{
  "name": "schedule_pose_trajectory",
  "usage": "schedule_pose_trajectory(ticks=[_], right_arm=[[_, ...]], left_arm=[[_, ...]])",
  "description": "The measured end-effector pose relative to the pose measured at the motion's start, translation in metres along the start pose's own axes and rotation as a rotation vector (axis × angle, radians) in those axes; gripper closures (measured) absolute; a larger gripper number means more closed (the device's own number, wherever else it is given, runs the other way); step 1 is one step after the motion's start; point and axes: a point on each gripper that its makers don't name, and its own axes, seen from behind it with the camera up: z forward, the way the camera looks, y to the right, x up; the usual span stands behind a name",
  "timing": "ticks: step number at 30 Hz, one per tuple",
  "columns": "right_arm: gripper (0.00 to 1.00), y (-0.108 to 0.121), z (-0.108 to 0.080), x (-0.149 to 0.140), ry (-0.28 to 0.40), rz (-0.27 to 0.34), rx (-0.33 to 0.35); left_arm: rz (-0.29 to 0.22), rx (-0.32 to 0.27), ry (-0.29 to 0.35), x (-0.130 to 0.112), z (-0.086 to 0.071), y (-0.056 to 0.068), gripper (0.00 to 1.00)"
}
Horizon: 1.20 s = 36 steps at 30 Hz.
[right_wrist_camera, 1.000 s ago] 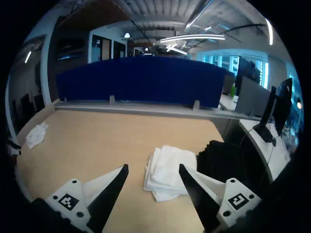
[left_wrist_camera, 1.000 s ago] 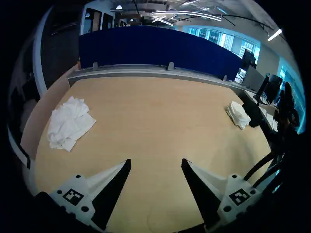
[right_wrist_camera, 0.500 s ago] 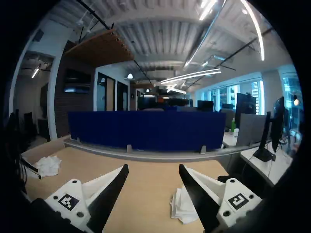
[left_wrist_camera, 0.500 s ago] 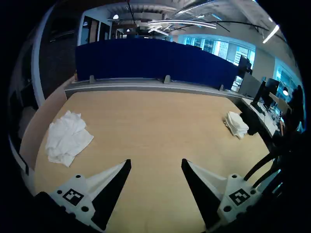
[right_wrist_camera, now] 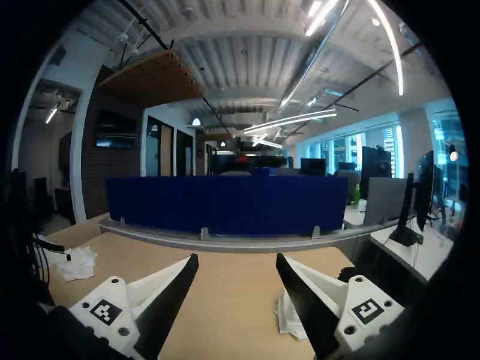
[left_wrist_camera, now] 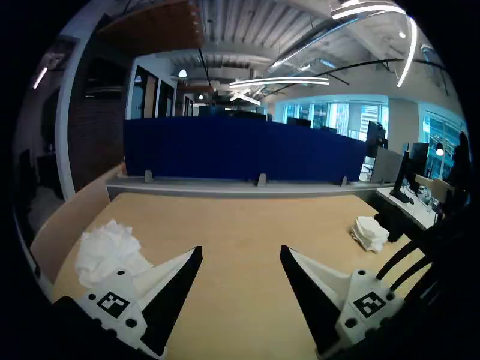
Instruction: Fold towel
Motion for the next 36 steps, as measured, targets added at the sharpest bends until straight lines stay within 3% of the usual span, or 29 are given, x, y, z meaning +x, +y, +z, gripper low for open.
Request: schedule_pose_trajectory(ticks=[5, 17, 26, 36], right_arm=[[0.0, -0.019, -0.001, -0.002, -0.013, -0.005, 0.028], [0.0, -0.046, 0.001, -0.015, -0.093, -0.024, 0.06], [0.0, -0.041, 0.01, -0.022, -0.13, -0.04, 0.03], [0.0, -0.059, 0.029, -0.036, -0.124, -0.068, 0.039]], left_arm=[[0.021, 0.035, 0.132, 0.029, -0.001, -0.009, 0.04], [0.046, 0.074, 0.19, 0.028, 0.012, -0.026, 0.04], [0.103, 0.136, 0.233, 0.006, 0.027, -0.049, 0.04], [0.107, 0.149, 0.271, -0.043, 0.044, -0.073, 0.04]])
